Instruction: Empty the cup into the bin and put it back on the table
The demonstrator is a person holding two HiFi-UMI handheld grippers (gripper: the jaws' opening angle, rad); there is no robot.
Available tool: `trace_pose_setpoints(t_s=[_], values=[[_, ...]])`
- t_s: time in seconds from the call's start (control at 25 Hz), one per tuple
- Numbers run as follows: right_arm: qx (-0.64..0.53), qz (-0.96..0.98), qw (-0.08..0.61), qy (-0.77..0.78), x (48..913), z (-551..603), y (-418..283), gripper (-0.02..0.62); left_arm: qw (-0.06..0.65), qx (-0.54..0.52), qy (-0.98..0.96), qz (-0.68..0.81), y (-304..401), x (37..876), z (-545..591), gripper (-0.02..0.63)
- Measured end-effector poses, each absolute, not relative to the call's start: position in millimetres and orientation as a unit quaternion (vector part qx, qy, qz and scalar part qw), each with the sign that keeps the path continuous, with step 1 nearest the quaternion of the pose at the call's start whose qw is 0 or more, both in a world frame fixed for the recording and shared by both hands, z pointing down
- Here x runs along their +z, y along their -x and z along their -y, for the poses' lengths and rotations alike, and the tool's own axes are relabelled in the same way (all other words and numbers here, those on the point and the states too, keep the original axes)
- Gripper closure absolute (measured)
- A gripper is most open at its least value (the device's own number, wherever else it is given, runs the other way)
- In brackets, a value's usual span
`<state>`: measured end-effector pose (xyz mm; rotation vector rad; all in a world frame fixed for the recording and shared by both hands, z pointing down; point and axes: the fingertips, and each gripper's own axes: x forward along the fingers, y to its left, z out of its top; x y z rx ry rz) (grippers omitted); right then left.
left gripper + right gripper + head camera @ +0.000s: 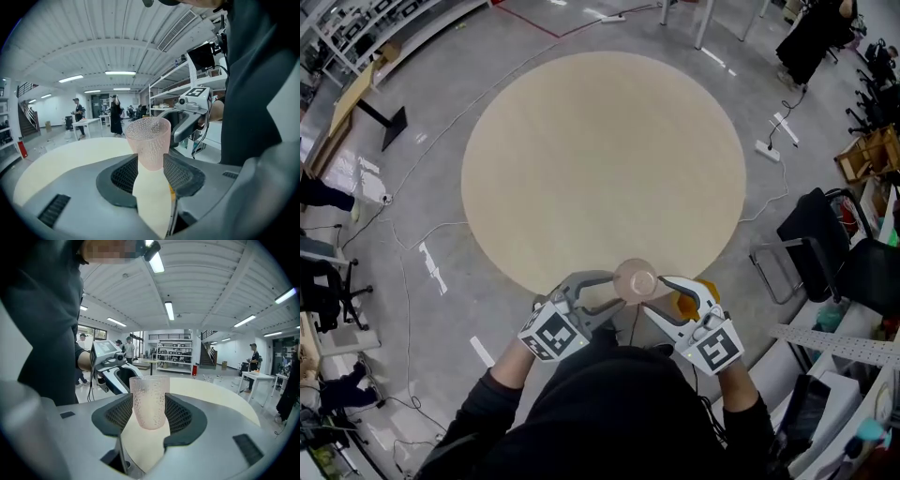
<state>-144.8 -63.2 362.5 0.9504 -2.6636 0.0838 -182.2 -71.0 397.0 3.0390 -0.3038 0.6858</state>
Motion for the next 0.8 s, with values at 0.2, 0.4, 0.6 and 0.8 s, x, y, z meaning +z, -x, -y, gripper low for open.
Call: trace_pose_setpoints(t_s=[0.2,0.4,0.6,0.8], values=[[0.053,0.930,0.171,-0.322,386.2,91.4,178.5,0.374,0.022,0.227,-0.968,0.105,217.3,417.0,97.8,0.422],[0.054,0.929,0.210,-0.299,415.9,109.3,198.4,0.374,0.016,0.259,-0.958,0.121,237.3,443.1,112.6,0.422],[0.061,0.932,0.224,-0.277,442.6,125.0,202.7,0.374,0.046,0.277,-0.949,0.145,241.6,469.3,126.1,0.422],[0.052,0.932,0.250,-0.258,469.9,146.9,203.1,0.374,0.047,0.313,-0.933,0.169,241.5,496.0,146.3,0.422]])
